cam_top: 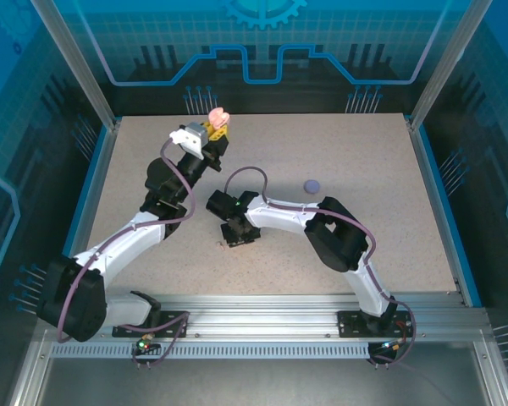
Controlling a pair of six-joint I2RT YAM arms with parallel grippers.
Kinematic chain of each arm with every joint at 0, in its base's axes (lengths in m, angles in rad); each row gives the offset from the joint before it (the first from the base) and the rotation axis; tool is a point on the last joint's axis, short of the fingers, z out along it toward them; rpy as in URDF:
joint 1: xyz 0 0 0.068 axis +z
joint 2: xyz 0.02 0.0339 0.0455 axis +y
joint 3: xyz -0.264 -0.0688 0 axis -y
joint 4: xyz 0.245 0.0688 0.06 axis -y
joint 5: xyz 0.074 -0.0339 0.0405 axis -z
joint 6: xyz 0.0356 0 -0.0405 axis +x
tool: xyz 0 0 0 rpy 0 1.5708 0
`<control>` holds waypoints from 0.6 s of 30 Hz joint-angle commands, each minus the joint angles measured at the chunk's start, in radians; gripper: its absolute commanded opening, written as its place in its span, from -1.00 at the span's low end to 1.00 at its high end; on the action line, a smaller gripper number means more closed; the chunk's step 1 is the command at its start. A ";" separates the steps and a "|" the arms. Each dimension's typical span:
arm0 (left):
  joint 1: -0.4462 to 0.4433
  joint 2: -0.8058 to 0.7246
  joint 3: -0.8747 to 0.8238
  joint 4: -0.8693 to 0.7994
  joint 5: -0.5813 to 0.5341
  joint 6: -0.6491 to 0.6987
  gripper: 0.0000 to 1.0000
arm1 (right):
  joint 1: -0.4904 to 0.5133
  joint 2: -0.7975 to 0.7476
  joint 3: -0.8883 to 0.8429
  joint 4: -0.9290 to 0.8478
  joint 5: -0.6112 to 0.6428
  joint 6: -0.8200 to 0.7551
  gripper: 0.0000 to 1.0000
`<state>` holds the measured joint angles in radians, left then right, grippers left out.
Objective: Insert the wireless bluetooth earbuds into the charging case
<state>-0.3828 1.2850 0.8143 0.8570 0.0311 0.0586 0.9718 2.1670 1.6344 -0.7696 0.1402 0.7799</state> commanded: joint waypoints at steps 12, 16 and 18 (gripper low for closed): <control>-0.005 -0.034 0.003 -0.004 0.040 -0.006 -1.00 | -0.007 0.036 0.003 -0.008 0.005 0.013 -0.67; -0.005 -0.035 0.003 -0.001 0.050 -0.006 -1.00 | -0.007 0.022 -0.008 0.001 0.008 0.009 -0.82; -0.005 -0.036 -0.001 0.009 0.053 -0.006 -1.00 | -0.007 0.006 -0.021 0.010 0.010 0.010 -0.87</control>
<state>-0.3828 1.2797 0.8143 0.8398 0.0586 0.0582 0.9680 2.1677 1.6363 -0.7757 0.1493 0.7856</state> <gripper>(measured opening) 0.216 0.121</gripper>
